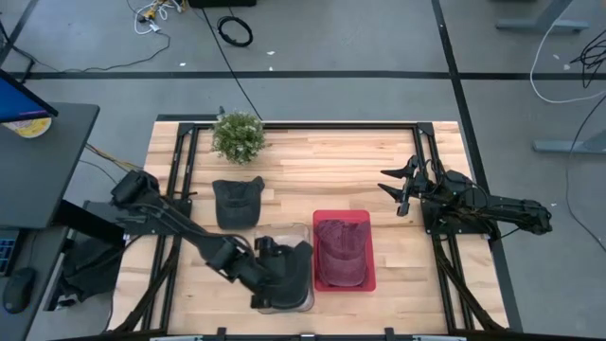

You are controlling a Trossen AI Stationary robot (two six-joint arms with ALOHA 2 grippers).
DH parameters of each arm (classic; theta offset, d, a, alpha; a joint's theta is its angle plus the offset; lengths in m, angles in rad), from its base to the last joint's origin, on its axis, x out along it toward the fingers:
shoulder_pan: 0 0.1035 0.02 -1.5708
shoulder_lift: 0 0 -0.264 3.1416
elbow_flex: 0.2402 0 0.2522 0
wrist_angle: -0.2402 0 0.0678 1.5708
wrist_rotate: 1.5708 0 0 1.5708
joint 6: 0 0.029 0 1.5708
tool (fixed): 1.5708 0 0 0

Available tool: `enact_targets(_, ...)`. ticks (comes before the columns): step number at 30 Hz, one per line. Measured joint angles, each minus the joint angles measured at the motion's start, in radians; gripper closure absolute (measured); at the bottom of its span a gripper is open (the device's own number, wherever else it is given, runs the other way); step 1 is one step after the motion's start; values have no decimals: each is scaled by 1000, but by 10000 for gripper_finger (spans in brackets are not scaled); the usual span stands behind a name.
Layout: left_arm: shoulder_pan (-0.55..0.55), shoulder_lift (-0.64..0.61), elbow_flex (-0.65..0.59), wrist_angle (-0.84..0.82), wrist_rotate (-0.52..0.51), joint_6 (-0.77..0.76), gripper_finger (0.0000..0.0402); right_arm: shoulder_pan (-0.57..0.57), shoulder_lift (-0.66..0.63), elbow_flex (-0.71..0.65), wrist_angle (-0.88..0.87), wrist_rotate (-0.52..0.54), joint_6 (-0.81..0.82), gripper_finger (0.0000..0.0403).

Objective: Pick & Place hat
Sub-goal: Put the bottom black cap into the transparent bin

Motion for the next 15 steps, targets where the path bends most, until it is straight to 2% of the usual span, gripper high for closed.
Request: enact_targets(15, 109, 157, 10, 0, 202, -74, 388, 0, 0, 0, 0, 0, 0, 204)
